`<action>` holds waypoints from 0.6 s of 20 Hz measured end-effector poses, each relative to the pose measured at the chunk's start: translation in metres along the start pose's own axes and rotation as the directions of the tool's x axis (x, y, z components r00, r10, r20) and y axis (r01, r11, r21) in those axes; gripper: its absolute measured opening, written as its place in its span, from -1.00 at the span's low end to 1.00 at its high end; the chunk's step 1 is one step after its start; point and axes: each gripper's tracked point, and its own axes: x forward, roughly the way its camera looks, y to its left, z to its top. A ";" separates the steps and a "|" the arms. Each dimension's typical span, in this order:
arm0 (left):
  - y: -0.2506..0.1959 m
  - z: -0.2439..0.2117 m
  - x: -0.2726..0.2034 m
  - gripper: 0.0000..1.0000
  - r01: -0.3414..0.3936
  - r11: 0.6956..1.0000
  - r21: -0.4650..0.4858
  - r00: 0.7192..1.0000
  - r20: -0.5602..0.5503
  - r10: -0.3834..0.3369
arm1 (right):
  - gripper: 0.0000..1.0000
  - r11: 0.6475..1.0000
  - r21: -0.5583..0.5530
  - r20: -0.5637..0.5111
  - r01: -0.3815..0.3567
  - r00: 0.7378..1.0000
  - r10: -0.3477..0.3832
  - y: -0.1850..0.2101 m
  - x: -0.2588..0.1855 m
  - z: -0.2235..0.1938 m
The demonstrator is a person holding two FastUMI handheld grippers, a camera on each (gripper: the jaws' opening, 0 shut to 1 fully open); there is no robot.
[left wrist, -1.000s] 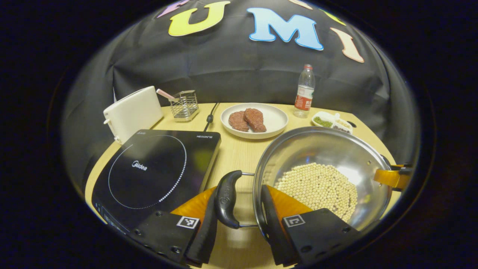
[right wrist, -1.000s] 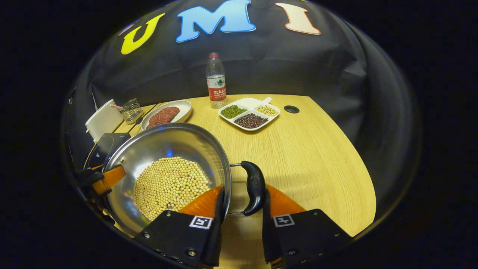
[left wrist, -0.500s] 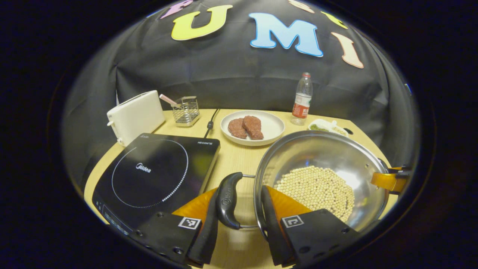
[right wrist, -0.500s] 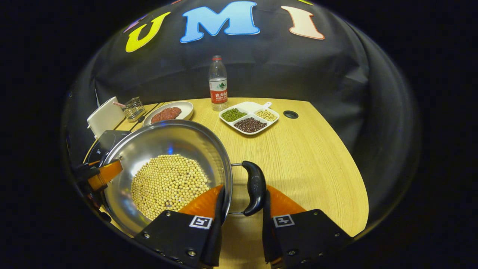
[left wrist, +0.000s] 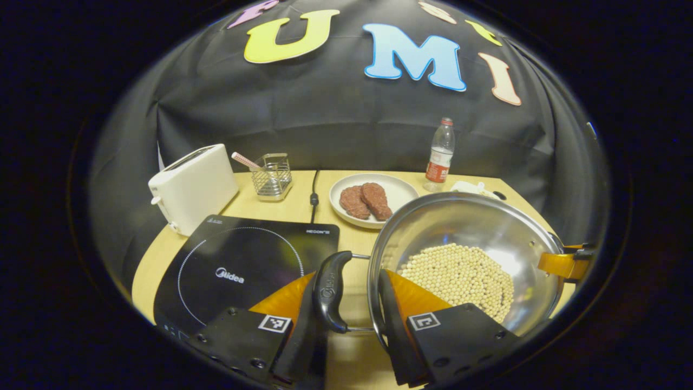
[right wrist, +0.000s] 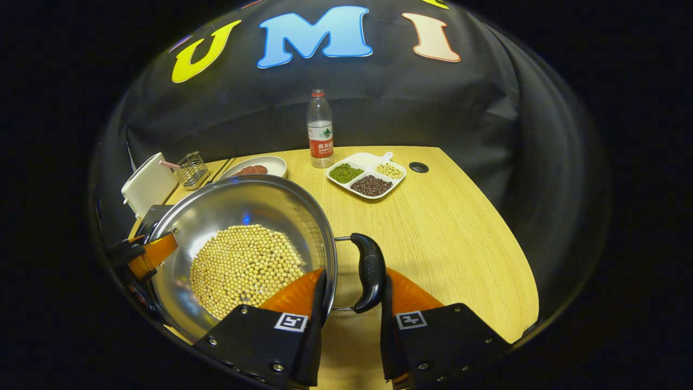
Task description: First push the handle of the pot to place it horizontally, then grasp the pot with both hands and set it on the induction cooktop.
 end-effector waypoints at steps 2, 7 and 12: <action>0.015 0.006 0.001 0.26 0.004 1.000 0.012 1.000 0.004 -0.004 | -0.11 1.000 0.015 0.001 0.004 1.000 -0.004 0.017 -0.003 0.002; 0.057 0.016 -0.001 0.21 0.009 1.000 0.028 1.000 0.010 -0.010 | -0.11 0.999 0.027 0.004 0.018 1.000 -0.018 0.056 -0.008 0.005; 0.103 0.020 -0.002 0.22 0.003 0.999 0.033 1.000 0.012 -0.004 | -0.11 0.999 0.033 -0.003 0.021 1.000 -0.021 0.100 -0.011 0.003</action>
